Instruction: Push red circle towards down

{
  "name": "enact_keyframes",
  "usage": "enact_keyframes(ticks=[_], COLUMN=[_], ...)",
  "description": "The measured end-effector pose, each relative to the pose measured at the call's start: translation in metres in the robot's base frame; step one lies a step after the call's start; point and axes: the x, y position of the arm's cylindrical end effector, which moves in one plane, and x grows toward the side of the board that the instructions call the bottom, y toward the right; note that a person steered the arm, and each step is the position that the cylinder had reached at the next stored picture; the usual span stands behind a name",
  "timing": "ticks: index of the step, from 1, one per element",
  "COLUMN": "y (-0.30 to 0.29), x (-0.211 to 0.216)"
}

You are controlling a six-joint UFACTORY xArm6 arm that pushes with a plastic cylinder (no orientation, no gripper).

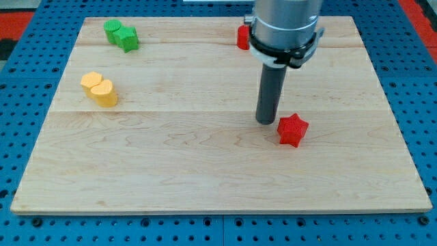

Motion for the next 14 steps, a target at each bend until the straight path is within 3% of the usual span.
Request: enact_keyframes(ticks=[1, 3, 4, 7, 9, 12, 14], y=[0.012, 0.047, 0.000, -0.005, -0.065, -0.077, -0.075], x=[0.024, 0.023, 0.023, -0.074, -0.110, -0.210, -0.227])
